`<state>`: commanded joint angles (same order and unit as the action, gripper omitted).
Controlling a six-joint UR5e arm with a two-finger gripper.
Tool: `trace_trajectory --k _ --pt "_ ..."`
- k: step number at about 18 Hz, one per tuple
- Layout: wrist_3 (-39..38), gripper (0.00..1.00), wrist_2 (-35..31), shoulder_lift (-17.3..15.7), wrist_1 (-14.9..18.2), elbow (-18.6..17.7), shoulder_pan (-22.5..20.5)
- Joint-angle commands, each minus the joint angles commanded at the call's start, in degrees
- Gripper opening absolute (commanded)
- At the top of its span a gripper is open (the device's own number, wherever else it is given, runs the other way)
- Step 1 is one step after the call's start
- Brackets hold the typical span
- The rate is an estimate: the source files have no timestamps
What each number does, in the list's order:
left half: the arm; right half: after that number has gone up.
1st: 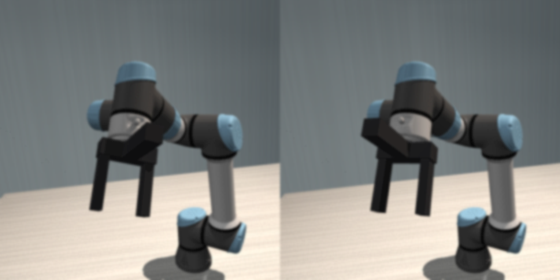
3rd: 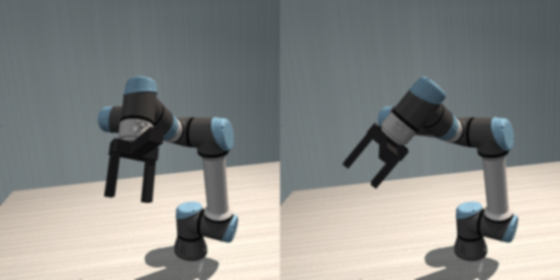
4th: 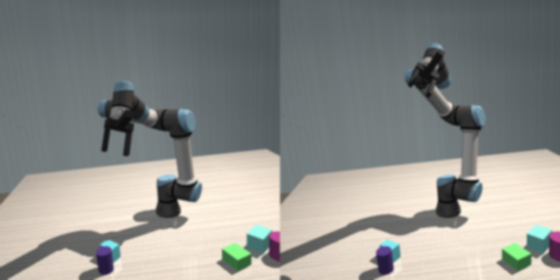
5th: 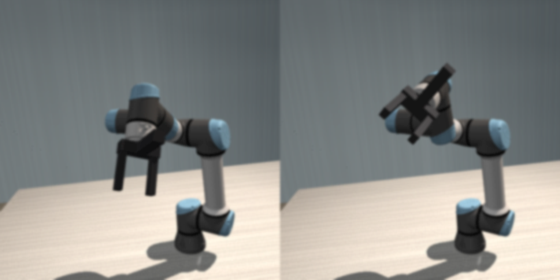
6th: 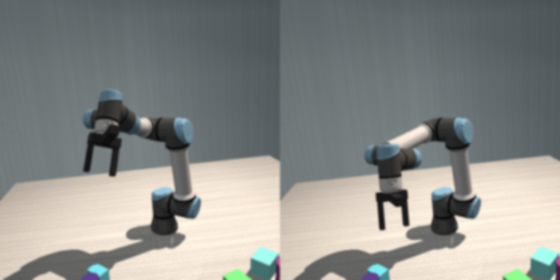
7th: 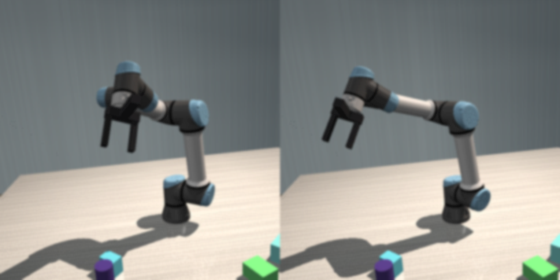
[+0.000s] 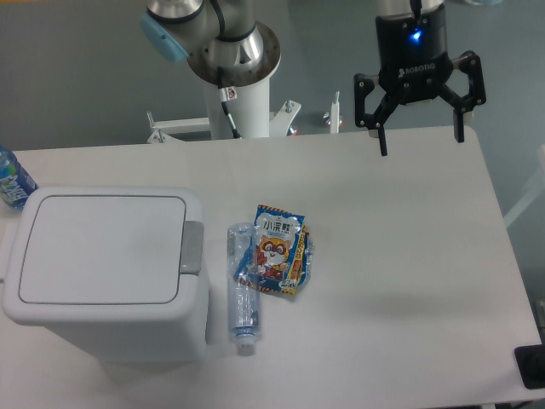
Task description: Open the trash can
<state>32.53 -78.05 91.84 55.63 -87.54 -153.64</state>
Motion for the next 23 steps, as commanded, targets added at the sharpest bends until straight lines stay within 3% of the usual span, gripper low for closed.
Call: trace_trajectory --k 8,10,13,23 --pt "-19.59 1.00 2.20 3.78 0.17 0.36 7.82" --pt "-22.58 1.00 5.96 3.87 0.44 0.10 8.88" --pt "-24.70 1.00 15.28 3.78 0.62 -1.13 8.80" --pt "-28.66 1.00 16.27 4.31 0.27 -3.60 11.17"
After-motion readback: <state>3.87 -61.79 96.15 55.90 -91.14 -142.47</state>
